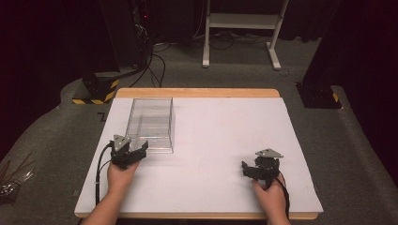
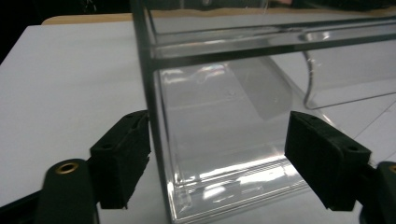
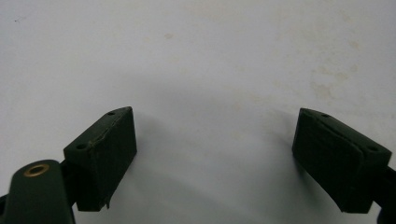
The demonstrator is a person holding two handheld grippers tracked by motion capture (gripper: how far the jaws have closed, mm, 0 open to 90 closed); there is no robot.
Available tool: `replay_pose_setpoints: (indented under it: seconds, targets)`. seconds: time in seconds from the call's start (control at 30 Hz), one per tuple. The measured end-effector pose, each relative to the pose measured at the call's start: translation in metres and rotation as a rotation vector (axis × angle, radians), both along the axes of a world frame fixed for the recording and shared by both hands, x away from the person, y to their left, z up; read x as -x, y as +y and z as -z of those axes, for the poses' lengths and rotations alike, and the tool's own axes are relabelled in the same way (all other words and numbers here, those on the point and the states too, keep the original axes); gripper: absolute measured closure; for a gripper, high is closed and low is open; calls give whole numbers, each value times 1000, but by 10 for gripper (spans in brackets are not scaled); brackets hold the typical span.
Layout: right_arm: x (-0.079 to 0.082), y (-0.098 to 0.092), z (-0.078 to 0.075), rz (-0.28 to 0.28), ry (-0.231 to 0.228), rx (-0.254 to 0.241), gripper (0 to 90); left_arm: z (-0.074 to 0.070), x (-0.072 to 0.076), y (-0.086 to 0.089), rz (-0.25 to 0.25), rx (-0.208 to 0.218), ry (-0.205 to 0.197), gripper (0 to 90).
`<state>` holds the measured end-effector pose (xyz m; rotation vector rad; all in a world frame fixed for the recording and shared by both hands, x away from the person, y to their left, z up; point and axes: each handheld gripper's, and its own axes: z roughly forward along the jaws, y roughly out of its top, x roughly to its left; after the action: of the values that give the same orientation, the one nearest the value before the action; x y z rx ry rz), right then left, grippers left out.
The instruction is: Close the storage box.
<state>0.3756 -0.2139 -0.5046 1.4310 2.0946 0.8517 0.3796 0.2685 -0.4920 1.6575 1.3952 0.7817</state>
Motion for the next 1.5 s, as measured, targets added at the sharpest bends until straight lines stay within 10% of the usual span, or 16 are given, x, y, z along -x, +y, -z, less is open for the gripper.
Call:
replay_pose_setpoints:
  seconds: [0.77, 1.07, 1.5]
  targets:
    - [0, 0, 0, 0, -1, 0, 137, -2, 39, 17, 72, 9, 67, 266]
    - [0, 0, 0, 1, 2, 0, 137, 5, 79, 37, 98, -122, 161, 307]
    - [0, 0, 0, 1, 0, 0, 138, 16, 81, 45, 116, -112, 217, 236]
